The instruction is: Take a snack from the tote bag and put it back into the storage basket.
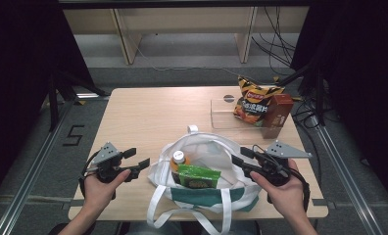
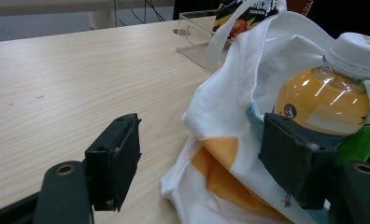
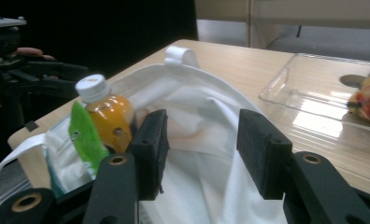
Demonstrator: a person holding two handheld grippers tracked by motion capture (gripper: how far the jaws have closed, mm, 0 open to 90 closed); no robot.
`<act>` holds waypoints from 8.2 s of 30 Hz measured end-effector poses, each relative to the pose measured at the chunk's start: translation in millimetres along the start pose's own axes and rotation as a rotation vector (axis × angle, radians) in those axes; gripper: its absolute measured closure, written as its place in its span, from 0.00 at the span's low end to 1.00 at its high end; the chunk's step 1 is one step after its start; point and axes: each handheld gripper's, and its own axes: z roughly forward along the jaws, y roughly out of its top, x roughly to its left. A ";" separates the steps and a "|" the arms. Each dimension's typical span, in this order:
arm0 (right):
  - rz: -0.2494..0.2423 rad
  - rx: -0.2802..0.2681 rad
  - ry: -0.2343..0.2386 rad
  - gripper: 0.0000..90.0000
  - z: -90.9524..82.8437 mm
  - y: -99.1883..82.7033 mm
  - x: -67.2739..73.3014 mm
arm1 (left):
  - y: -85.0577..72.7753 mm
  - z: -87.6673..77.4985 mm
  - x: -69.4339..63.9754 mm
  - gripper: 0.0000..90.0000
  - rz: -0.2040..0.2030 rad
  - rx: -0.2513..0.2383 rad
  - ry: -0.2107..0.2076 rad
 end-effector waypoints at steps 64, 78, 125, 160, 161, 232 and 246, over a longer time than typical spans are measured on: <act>-0.081 0.139 0.178 0.84 35.2 -19.9 34.3 | -1.0 2.5 0.0 0.32 0.008 0.010 -0.009; -0.108 0.136 0.190 0.87 36.9 -20.8 35.4 | -1.1 2.5 0.2 0.32 0.008 0.010 -0.010; -0.363 0.023 0.019 1.00 3.0 14.9 39.3 | -1.5 1.7 0.2 0.31 0.012 0.020 -0.006; -0.407 -0.107 -0.088 1.00 -33.0 56.9 29.4 | -1.6 2.0 0.1 0.31 0.007 0.019 -0.005; -0.411 -0.118 -0.080 1.00 -33.7 58.5 28.4 | -1.6 2.0 0.1 0.31 0.005 0.017 -0.004; -0.305 -0.181 -0.347 1.00 6.2 101.8 -75.2 | -2.9 2.8 1.7 0.31 -0.005 0.021 -0.006; -0.288 -0.157 -0.355 1.00 25.6 101.9 -91.1 | -3.3 2.8 2.3 0.31 -0.009 0.017 -0.007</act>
